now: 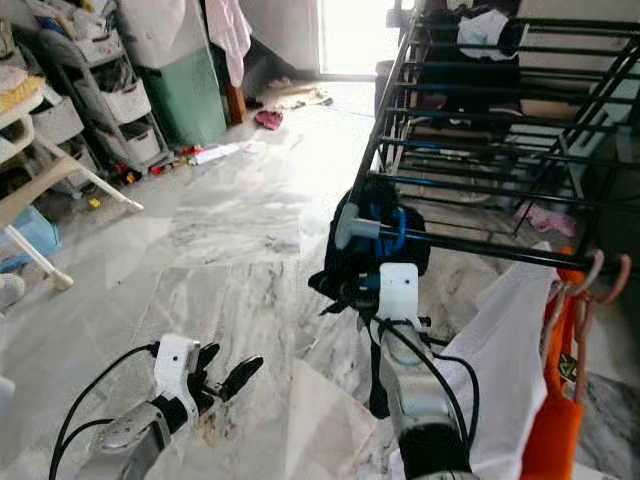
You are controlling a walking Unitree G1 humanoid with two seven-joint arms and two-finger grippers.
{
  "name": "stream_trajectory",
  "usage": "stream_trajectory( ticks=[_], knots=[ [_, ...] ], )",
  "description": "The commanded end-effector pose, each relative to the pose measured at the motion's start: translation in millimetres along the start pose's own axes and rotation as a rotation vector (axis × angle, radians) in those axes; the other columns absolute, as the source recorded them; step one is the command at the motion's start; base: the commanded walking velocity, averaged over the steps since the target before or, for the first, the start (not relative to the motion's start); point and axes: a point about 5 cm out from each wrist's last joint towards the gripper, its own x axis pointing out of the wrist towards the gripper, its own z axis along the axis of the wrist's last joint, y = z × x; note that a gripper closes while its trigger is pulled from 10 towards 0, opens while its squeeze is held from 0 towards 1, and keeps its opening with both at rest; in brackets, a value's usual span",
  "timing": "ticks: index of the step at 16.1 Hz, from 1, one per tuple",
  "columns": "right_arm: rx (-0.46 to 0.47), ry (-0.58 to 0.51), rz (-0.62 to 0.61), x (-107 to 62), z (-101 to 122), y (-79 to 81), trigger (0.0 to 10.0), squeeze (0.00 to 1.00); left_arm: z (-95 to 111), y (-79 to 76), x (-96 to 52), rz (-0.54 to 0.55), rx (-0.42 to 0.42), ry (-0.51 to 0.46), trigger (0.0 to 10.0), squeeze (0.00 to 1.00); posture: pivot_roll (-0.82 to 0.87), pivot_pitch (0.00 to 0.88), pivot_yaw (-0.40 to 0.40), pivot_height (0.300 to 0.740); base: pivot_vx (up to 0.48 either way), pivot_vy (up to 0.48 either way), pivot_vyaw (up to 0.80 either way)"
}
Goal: Hang hanger
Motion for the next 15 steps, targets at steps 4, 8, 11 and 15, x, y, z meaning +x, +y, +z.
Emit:
stream_trajectory(
  ticks=[4, 8, 11, 15],
  knots=[
    [0.027, 0.024, -0.046, 8.7, 7, -1.1, 10.0, 0.0, 0, -0.9, 1.2, -0.056, -0.015, -0.015, 10.0, 0.0, -0.14, 0.0, 0.061, 0.74, 0.0, 0.0, 0.0],
    [0.064, 0.08, -0.082, 11.3, 0, -5.5, 10.0, 0.0, -14, 2.4, 1.1, -0.079, -0.039, 0.005, 10.0, 0.0, -0.15, 0.0, 0.062, 0.74, 0.0, 0.0, 0.0],
    [0.077, 0.095, -0.082, 11.8, -1, -5.3, 10.0, 0.0, -32, 8.3, -0.9, -0.057, -0.056, 0.056, 10.0, 0.0, -0.15, 0.0, 0.062, 0.74, 0.0, 0.0, 0.0],
    [0.088, 0.151, -0.078, 5.5, -12, -3.5, 10.0, 0.0, -69, 17.5, -17.4, 0.031, -0.1, 0.207, 10.0, 0.0, -0.14, 0.0, 0.056, 0.74, 0.0, 0.0, 0.0]
  ],
)
